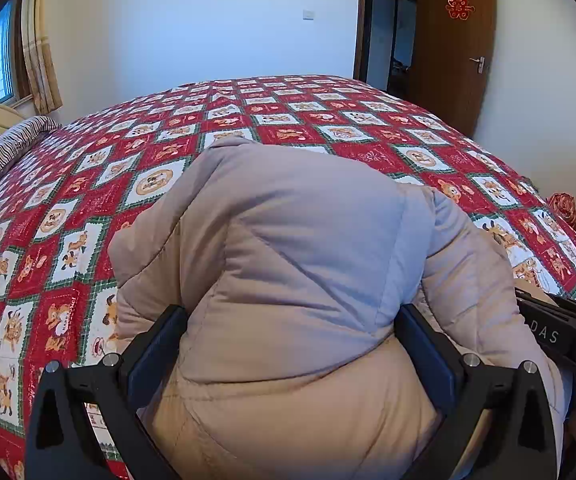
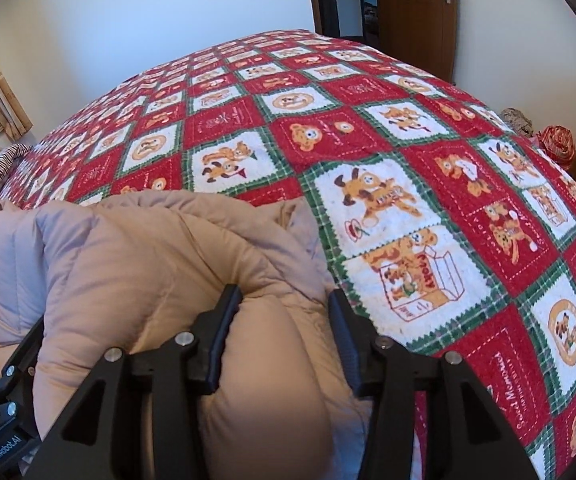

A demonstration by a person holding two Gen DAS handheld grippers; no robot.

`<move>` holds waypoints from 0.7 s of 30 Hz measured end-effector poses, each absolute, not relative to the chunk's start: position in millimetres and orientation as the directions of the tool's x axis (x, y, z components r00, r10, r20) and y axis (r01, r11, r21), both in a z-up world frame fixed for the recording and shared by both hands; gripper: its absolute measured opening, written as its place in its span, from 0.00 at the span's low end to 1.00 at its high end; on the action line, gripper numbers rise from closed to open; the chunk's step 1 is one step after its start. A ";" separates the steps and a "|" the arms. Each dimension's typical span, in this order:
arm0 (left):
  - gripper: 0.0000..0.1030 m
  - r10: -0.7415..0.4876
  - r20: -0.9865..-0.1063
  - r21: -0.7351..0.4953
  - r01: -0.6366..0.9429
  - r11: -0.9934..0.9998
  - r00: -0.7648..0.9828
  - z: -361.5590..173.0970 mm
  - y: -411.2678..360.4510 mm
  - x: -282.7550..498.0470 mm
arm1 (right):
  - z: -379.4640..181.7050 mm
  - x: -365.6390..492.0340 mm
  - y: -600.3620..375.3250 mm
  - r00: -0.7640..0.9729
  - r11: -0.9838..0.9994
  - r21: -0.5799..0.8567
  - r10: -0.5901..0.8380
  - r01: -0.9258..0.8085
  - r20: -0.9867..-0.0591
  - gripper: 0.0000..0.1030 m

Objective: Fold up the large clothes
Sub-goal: 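Release the jacket and press the folded bundle with both grippers, then grasp the folded puffer jacket bundle with both grippers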

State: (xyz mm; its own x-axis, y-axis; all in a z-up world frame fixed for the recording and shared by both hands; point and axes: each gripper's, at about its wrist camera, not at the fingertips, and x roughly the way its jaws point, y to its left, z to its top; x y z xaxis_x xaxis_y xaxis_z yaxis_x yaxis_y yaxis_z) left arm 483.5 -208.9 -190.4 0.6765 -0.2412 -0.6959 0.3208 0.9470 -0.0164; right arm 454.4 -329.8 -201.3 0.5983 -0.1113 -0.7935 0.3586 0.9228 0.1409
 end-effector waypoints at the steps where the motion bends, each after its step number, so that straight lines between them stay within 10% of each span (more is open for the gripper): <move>1: 0.99 -0.240 -0.698 -0.015 0.321 0.947 0.675 -190.5 -209.4 484.0 | -201.5 455.0 -329.4 0.595 0.923 0.138 -0.113 0.359 -0.796 0.49; 21: 1.00 -0.217 -0.713 0.004 0.314 0.950 0.666 -194.2 -213.3 491.0 | -204.8 463.3 -329.0 0.573 0.925 0.110 -0.129 0.363 -0.810 0.50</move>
State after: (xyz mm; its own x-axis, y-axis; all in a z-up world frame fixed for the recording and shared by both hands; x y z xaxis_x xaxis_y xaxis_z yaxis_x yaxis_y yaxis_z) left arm 491.0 -213.3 -194.2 0.6663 -0.2172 -0.7133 0.3136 0.9496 0.0038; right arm 463.3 -329.0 -204.8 0.5726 -0.1285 -0.8097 0.3626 0.9255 0.1095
